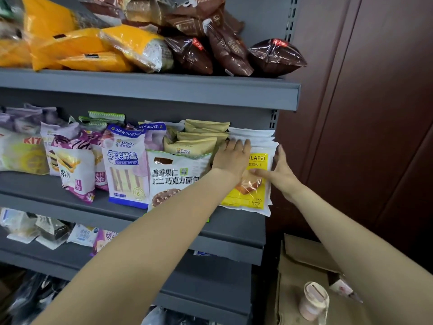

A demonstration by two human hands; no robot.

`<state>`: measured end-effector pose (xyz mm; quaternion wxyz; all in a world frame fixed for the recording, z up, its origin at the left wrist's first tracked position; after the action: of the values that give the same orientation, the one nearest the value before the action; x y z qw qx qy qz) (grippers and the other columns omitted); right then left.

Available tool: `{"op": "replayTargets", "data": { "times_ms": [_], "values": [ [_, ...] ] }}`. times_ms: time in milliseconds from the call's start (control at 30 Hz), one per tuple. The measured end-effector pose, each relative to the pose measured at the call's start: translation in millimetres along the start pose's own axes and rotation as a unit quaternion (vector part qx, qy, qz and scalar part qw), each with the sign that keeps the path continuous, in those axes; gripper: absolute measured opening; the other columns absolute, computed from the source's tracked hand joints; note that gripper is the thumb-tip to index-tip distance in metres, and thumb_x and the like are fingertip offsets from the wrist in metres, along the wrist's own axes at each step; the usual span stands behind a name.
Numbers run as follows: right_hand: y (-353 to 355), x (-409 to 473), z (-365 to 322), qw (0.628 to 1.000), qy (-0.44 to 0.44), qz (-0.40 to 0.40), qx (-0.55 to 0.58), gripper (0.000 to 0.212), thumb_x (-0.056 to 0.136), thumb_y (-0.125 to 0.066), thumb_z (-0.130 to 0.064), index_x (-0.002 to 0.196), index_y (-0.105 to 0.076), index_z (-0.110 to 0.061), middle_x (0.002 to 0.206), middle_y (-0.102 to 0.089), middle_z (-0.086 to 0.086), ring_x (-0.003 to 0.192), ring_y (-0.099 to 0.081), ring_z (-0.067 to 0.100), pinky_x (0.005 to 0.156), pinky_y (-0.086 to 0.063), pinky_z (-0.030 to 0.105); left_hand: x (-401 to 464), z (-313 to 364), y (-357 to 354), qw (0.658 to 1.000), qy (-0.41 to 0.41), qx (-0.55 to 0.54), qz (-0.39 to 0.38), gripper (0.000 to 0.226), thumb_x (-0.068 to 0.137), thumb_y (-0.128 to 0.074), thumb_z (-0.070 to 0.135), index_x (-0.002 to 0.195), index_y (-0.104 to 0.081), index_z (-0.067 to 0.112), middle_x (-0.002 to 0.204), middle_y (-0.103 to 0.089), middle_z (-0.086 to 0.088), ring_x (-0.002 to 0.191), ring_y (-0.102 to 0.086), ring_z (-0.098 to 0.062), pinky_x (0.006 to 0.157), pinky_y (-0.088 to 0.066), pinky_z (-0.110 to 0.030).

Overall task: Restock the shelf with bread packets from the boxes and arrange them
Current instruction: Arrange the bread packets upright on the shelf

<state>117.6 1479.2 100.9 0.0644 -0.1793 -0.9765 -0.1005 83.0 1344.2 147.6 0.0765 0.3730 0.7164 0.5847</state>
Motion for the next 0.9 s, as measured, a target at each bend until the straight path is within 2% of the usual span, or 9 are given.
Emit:
{"op": "replayTargets", "data": {
  "times_ms": [100, 200, 267, 367, 500, 567, 667, 767, 900],
  "values": [
    [0.6, 3.6, -6.7, 0.998, 0.000, -0.046, -0.037, 0.093, 0.071, -0.075, 0.006, 0.143, -0.020, -0.014, 0.117, -0.062, 0.003, 0.095, -0.065, 0.011, 0.082, -0.056, 0.023, 5.1, -0.7, -1.5, 1.000, -0.014, 0.002, -0.019, 0.086, 0.074, -0.077, 0.027, 0.140, -0.025, 0.010, 0.139, -0.043, -0.010, 0.131, -0.041, -0.028, 0.108, -0.030, -0.036],
    [-1.7, 0.1, -13.5, 0.986, 0.037, 0.034, -0.157, 0.125, 0.062, -0.087, -0.012, 0.150, 0.002, -0.012, 0.148, -0.036, 0.012, 0.133, -0.042, 0.022, 0.112, -0.034, 0.038, 3.8, 1.5, 4.1, 0.999, -0.025, 0.027, 0.006, 0.078, 0.076, -0.074, 0.026, 0.138, -0.029, 0.009, 0.138, -0.044, -0.010, 0.131, -0.040, -0.027, 0.112, -0.023, -0.037],
    [-6.1, -7.1, -27.7, 0.929, 0.123, 0.092, -0.336, 0.128, 0.063, -0.086, -0.024, 0.150, 0.007, -0.011, 0.158, -0.006, 0.013, 0.146, -0.008, 0.025, 0.119, -0.013, 0.035, 2.0, 1.2, 12.4, 0.998, -0.036, 0.030, 0.029, 0.079, 0.078, -0.072, 0.025, 0.141, -0.026, 0.008, 0.144, -0.037, -0.010, 0.137, -0.031, -0.026, 0.116, -0.016, -0.036],
    [-22.4, -22.4, -48.3, 0.811, 0.223, 0.077, -0.535, 0.108, 0.076, -0.074, -0.033, 0.151, 0.000, -0.014, 0.158, 0.007, 0.012, 0.147, 0.006, 0.027, 0.119, -0.002, 0.038, -8.4, -14.2, 31.3, 0.998, -0.022, -0.016, 0.065, 0.073, 0.083, -0.064, 0.025, 0.144, -0.026, 0.011, 0.149, -0.030, -0.006, 0.140, -0.025, -0.024, 0.116, -0.014, -0.033],
    [-50.0, -34.2, -54.8, 0.790, 0.222, 0.007, -0.571, 0.103, 0.078, -0.068, -0.043, 0.151, -0.001, -0.016, 0.158, 0.010, 0.008, 0.147, 0.013, 0.023, 0.118, 0.007, 0.039, -41.6, -60.8, 39.8, 0.983, 0.003, -0.165, 0.085, 0.059, 0.090, -0.053, 0.037, 0.143, -0.033, 0.020, 0.147, -0.037, -0.004, 0.136, -0.033, -0.023, 0.108, -0.027, -0.030],
    [-63.7, -39.1, -52.5, 0.777, 0.223, -0.026, -0.588, 0.109, 0.074, -0.071, -0.046, 0.151, 0.000, -0.015, 0.158, 0.010, 0.009, 0.146, 0.014, 0.023, 0.117, 0.010, 0.041, -61.0, -82.4, 33.1, 0.980, -0.022, -0.193, 0.052, 0.083, 0.081, -0.062, 0.053, 0.148, -0.026, 0.021, 0.153, -0.029, -0.004, 0.141, -0.025, -0.021, 0.113, -0.020, -0.029],
    [-75.9, -42.1, -44.3, 0.737, 0.206, -0.047, -0.642, 0.122, 0.067, -0.075, -0.050, 0.151, 0.006, -0.014, 0.158, 0.009, 0.011, 0.146, 0.014, 0.026, 0.117, 0.011, 0.044, -82.8, -106.8, 15.7, 0.996, -0.054, -0.061, -0.040, 0.130, 0.058, -0.070, 0.071, 0.152, -0.002, 0.014, 0.160, -0.005, -0.007, 0.147, -0.003, -0.022, 0.120, -0.003, -0.034],
    [-80.7, -41.0, -37.0, 0.723, 0.174, -0.042, -0.667, 0.125, 0.067, -0.077, -0.047, 0.150, 0.011, -0.014, 0.157, 0.008, 0.010, 0.146, 0.013, 0.026, 0.117, 0.010, 0.044, -93.8, -114.9, -1.6, 0.994, -0.061, 0.046, -0.073, 0.141, 0.056, -0.073, 0.068, 0.149, 0.015, 0.012, 0.159, 0.009, -0.012, 0.147, 0.008, -0.026, 0.118, 0.006, -0.037],
    [-86.8, -42.5, -33.0, 0.729, 0.169, -0.030, -0.662, 0.122, 0.071, -0.077, -0.040, 0.150, 0.012, -0.011, 0.157, 0.007, 0.011, 0.147, 0.010, 0.027, 0.118, 0.006, 0.040, -91.6, -113.1, -12.8, 0.996, -0.049, 0.065, -0.040, 0.139, 0.058, -0.078, 0.058, 0.149, 0.016, 0.012, 0.158, 0.003, -0.014, 0.147, 0.003, -0.028, 0.118, 0.004, -0.038]
  ]
}}
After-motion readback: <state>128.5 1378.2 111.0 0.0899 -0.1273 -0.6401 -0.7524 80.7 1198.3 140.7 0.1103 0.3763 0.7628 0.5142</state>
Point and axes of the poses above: each hand's wrist, its own x-axis towards the middle knuckle, its own y-axis out of the back of the hand, z = x × y, the point moved 2 cm from there along x, towards the middle knuckle
